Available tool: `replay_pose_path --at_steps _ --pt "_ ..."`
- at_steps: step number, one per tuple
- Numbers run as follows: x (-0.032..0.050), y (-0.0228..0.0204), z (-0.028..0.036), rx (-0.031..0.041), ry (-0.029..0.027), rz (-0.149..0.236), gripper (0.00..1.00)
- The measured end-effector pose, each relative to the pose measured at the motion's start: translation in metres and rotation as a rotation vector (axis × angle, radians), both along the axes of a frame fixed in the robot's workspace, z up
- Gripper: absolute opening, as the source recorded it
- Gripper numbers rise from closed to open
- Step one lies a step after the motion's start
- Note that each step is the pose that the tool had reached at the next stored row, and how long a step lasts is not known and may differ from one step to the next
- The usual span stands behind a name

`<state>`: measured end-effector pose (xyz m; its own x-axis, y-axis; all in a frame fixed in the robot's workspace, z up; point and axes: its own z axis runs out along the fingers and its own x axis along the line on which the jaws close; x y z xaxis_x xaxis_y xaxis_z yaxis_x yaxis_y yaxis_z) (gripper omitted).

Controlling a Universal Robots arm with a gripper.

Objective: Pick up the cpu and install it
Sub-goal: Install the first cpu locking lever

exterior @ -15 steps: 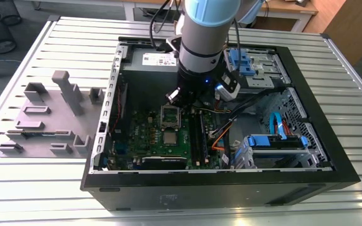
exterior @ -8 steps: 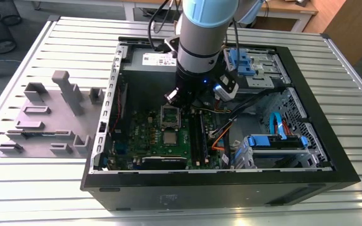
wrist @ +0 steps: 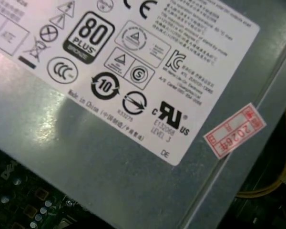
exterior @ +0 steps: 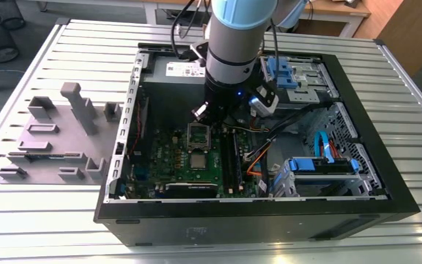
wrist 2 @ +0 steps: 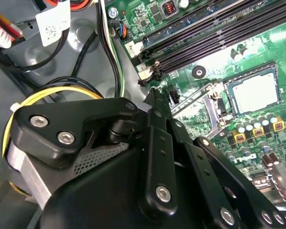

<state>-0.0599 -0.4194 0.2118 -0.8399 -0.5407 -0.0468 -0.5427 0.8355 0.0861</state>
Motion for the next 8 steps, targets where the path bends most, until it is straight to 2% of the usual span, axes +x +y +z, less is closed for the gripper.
replay_pose_path --at_steps 4,8 --pt "-0.0010 -0.0007 0.0033 0.0004 -0.0074 0.011 0.11" --pt "-0.0011 -0.0009 0.0033 0.0004 -0.0080 0.012 0.11"
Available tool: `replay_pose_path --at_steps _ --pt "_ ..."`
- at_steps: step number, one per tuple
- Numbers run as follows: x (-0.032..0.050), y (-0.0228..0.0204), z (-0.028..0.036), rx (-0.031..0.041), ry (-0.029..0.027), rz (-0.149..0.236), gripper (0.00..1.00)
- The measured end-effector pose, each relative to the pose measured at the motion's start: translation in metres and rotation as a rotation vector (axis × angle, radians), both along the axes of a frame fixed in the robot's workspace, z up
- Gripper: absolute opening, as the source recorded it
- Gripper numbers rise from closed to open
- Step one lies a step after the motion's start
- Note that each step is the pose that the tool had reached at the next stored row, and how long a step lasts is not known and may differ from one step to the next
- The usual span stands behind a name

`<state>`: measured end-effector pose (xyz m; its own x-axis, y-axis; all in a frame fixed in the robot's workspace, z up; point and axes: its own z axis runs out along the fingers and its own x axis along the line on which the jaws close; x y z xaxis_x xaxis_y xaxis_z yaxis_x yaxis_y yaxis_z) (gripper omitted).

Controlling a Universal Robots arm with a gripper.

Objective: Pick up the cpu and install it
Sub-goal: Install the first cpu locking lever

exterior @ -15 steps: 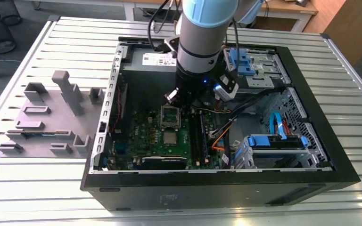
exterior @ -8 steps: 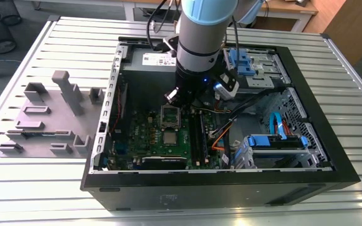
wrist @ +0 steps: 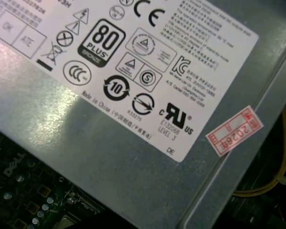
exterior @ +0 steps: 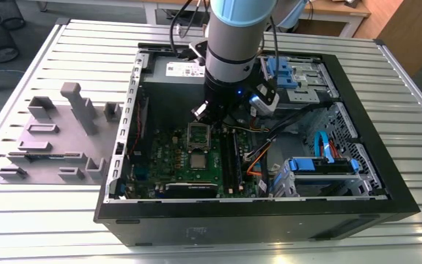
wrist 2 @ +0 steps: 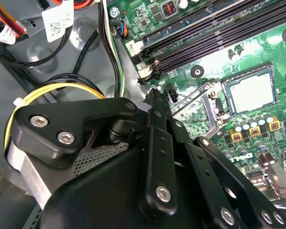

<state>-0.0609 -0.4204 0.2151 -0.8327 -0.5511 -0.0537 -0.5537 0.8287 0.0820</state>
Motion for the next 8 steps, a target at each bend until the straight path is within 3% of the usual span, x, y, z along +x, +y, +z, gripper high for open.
replay_pose_path --at_steps 3,8 --pt "-0.0001 -0.0001 0.0003 -0.0003 0.0001 0.000 0.11" --pt "-0.0001 -0.0004 0.0062 -0.0001 0.0001 0.003 0.11"
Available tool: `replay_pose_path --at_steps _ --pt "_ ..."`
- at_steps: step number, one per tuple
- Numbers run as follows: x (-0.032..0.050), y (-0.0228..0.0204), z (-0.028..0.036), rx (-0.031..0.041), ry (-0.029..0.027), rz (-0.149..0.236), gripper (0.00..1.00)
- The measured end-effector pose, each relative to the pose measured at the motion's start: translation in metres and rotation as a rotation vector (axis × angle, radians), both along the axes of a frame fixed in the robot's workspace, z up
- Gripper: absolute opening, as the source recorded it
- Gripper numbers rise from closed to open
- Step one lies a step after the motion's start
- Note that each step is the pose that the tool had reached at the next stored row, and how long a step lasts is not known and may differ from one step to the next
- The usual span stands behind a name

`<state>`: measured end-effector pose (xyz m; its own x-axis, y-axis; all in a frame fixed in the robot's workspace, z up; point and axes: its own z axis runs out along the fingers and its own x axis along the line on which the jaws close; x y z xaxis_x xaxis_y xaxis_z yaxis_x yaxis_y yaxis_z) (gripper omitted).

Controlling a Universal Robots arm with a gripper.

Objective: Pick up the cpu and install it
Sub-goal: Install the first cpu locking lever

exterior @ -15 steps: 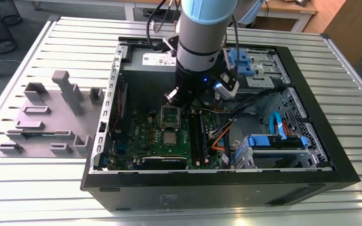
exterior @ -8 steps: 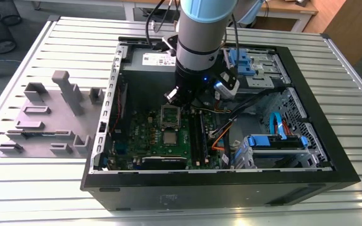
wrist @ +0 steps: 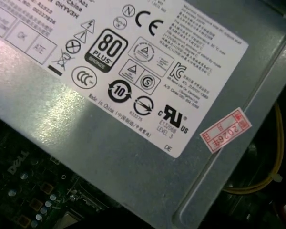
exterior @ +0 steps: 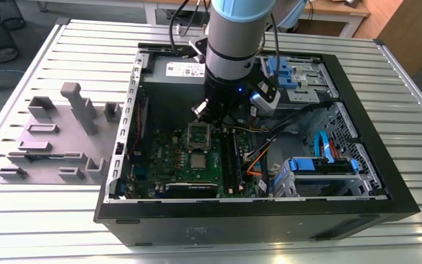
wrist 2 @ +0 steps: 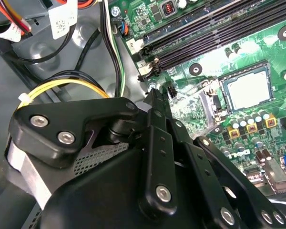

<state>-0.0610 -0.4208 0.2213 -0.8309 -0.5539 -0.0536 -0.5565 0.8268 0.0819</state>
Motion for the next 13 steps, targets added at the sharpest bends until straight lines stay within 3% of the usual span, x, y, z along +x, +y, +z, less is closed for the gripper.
replay_pose_path --at_steps 13 --pt "0.0015 0.0000 -0.0039 -0.0002 0.0005 0.014 0.11"
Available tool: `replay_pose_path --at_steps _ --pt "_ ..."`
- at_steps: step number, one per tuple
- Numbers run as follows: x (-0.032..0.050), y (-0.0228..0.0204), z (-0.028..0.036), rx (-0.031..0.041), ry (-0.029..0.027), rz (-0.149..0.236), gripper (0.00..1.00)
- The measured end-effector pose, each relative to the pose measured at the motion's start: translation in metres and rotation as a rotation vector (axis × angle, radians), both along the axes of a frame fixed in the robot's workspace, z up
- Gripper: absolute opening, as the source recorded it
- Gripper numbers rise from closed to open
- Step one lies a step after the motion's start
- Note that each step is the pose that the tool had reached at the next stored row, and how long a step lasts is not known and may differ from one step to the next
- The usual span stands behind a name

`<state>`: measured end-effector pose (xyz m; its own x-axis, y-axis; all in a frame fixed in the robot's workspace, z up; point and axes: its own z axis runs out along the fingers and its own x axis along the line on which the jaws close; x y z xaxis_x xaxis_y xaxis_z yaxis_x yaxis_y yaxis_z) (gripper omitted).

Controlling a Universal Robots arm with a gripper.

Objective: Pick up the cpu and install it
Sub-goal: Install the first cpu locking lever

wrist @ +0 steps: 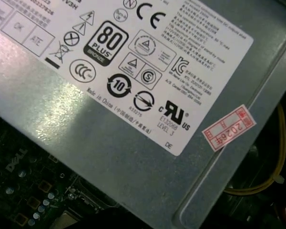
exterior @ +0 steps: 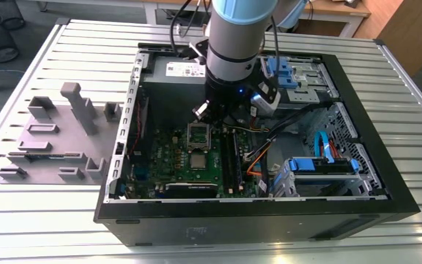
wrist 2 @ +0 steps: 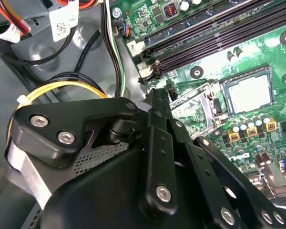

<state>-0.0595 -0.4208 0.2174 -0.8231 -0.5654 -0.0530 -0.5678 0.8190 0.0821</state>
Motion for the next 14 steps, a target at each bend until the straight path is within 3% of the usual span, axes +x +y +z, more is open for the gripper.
replay_pose_path --at_steps 4,14 --pt "0.0003 0.0001 -0.0040 0.0000 0.0009 0.000 0.11" --pt "0.0010 0.0017 -0.0071 0.0003 0.0010 0.000 0.11"
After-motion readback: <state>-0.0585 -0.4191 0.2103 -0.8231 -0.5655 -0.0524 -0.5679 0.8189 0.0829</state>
